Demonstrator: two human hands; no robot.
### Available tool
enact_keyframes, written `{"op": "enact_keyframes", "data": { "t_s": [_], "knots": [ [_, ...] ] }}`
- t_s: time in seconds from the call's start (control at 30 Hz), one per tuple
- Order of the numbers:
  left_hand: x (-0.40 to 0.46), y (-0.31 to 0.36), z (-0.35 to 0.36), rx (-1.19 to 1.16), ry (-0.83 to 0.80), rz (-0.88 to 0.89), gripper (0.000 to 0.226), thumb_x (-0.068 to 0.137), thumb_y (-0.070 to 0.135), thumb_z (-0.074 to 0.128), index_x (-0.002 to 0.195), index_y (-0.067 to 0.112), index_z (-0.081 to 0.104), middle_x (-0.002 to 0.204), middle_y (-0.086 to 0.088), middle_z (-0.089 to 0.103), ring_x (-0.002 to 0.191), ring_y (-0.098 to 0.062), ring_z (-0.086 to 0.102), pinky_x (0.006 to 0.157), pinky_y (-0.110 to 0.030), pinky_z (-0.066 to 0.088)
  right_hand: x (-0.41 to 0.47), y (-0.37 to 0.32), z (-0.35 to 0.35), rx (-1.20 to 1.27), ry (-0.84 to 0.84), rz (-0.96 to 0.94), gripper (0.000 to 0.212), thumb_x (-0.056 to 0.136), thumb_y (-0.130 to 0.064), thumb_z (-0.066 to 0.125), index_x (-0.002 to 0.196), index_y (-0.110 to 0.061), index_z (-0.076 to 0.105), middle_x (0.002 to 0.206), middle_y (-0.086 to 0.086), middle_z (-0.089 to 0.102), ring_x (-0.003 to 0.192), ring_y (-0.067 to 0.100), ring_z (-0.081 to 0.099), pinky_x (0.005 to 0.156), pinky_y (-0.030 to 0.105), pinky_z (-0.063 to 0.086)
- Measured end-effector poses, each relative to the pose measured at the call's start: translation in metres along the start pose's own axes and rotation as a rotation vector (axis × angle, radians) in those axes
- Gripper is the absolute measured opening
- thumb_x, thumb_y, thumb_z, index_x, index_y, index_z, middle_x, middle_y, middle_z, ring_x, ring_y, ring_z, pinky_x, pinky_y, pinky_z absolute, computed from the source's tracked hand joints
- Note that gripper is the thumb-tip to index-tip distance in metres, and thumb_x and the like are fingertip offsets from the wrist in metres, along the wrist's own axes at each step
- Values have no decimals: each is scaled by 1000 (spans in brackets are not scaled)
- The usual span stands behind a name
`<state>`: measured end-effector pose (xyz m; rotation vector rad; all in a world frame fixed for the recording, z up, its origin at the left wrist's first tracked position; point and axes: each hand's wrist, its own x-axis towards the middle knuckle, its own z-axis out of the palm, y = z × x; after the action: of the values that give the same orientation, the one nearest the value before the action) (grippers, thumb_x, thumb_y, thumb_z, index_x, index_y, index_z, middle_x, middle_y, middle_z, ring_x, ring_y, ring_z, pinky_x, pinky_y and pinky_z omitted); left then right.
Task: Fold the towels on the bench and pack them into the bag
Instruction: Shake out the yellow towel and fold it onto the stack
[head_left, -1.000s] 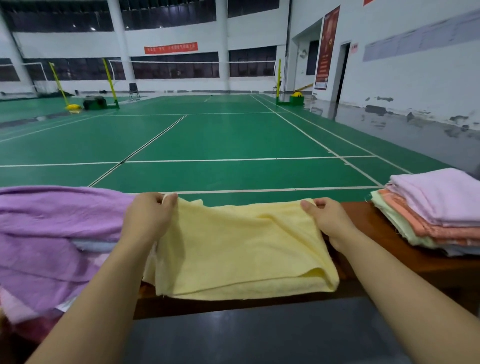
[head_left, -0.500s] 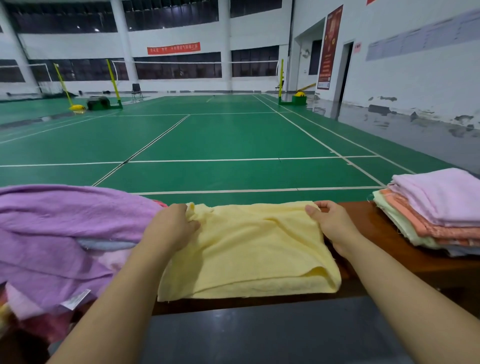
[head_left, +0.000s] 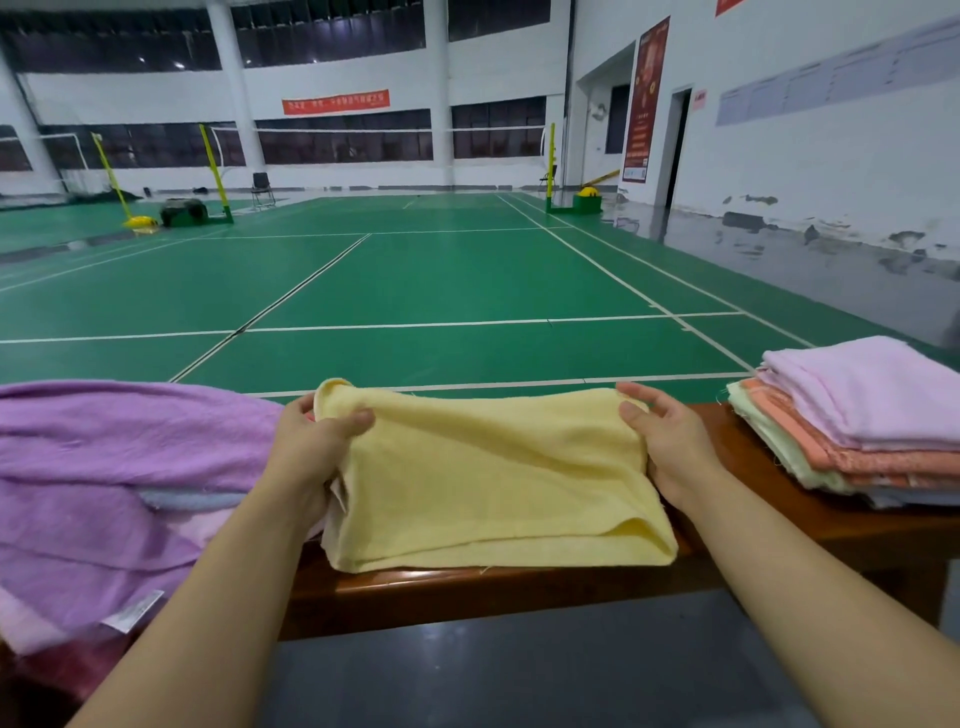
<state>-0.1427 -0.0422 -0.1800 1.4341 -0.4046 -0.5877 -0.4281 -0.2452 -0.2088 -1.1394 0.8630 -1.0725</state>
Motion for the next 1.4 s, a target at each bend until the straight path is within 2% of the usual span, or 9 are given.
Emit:
{"op": "enact_keyframes", "data": {
  "t_s": [0.13, 0.27, 0.43, 0.6, 0.73, 0.93, 1.13, 1.23, 1.4],
  "knots": [
    [-10, 6, 8, -193, -150, -104, 45, 88, -3, 67, 129, 14, 60, 109, -18, 69, 84, -29, 69, 62, -40, 60, 1, -3, -1, 90, 1, 13, 26, 97, -3, 61, 115, -17, 73, 107, 10, 73, 90, 23, 73, 75, 39, 60],
    [-14, 11, 10, -231, -249, -202, 48, 87, 26, 75, 130, 10, 59, 95, -11, 68, 72, -24, 68, 56, -35, 59, 3, -6, -5, 156, -16, 10, 30, 95, 2, 62, 117, -16, 72, 110, 10, 73, 94, 24, 72, 76, 38, 59],
    [-5, 15, 15, -104, -43, 35, 49, 90, 23, 76, 135, 28, 57, 114, -11, 68, 80, -21, 69, 52, -30, 55, 8, -16, -13, 158, -9, -36, 32, 93, 2, 64, 116, -18, 73, 113, 10, 73, 99, 24, 72, 81, 39, 59],
    [-9, 26, 29, -116, -12, 277, 44, 87, 19, 79, 127, 25, 62, 98, 0, 76, 75, -7, 69, 53, -26, 52, 12, -38, -12, 39, 34, -211, 26, 91, -7, 71, 109, -26, 75, 104, 1, 77, 95, 17, 72, 81, 34, 59],
    [-10, 41, 34, -156, -23, 453, 31, 86, 17, 80, 113, 25, 68, 96, -1, 76, 79, -7, 69, 71, -21, 56, 15, -60, -7, -44, 60, -361, 22, 90, -12, 74, 106, -27, 75, 97, 0, 77, 89, 12, 71, 81, 32, 59],
    [-21, 62, 37, -104, 26, 697, 15, 90, 14, 75, 94, 28, 72, 88, 8, 69, 77, 2, 61, 71, -16, 48, 8, -82, -8, -138, 141, -640, 12, 93, -19, 72, 101, -27, 74, 85, -5, 68, 77, 7, 59, 74, 29, 50],
    [-45, 87, 43, 150, 121, 952, 8, 96, 16, 66, 100, 23, 69, 91, 17, 67, 80, 10, 58, 76, -9, 45, -16, -98, -12, -292, 175, -788, 34, 92, -28, 73, 119, -45, 62, 117, -17, 65, 96, -6, 62, 80, 13, 52],
    [-40, 82, 43, 303, 94, 867, 15, 98, 21, 61, 111, 28, 66, 98, 19, 63, 83, 11, 56, 78, -11, 43, -6, -96, -19, -496, 118, -702, 46, 90, -26, 75, 128, -43, 57, 123, -13, 60, 99, -1, 59, 86, 19, 48],
    [-8, 15, 50, 651, -51, 480, 30, 98, 15, 61, 128, 21, 62, 119, 0, 63, 102, -17, 60, 91, -28, 44, 30, -42, -34, -839, -14, -365, 51, 87, -24, 79, 133, -30, 59, 133, -3, 59, 122, 18, 55, 95, 26, 40]
  ]
}}
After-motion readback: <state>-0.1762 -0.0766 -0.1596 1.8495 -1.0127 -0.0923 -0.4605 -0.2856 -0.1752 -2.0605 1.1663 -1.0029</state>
